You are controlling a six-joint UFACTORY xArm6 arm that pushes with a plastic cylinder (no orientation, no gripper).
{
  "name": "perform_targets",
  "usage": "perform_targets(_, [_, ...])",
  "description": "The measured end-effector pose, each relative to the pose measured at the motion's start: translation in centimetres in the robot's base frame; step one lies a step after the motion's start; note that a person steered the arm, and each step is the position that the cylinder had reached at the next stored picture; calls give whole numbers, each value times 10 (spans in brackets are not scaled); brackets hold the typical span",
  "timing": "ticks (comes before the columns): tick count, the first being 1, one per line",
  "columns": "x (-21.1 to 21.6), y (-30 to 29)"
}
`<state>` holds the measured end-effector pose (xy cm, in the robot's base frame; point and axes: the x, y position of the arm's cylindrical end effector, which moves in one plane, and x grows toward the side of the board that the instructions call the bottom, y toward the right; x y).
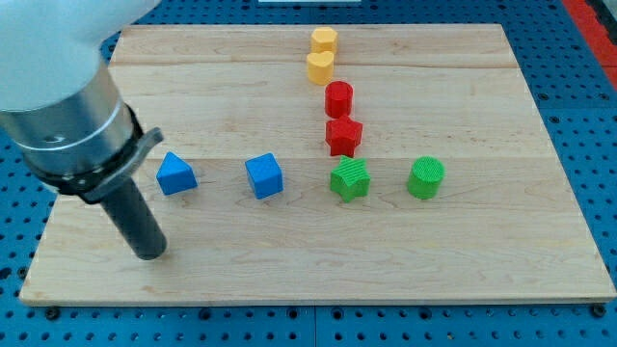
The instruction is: Move the green circle closer to green star
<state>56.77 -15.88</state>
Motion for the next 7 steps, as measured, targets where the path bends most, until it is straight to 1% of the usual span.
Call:
perform_targets(1, [5, 41])
perform_targets(2, [-2, 53])
perform_targets(3, [-8, 100])
perform_targets(4, [-1, 160])
perform_targets(5, [-12, 164])
perform_targets(6, [-15, 216])
perform_targets(7, [-24, 314])
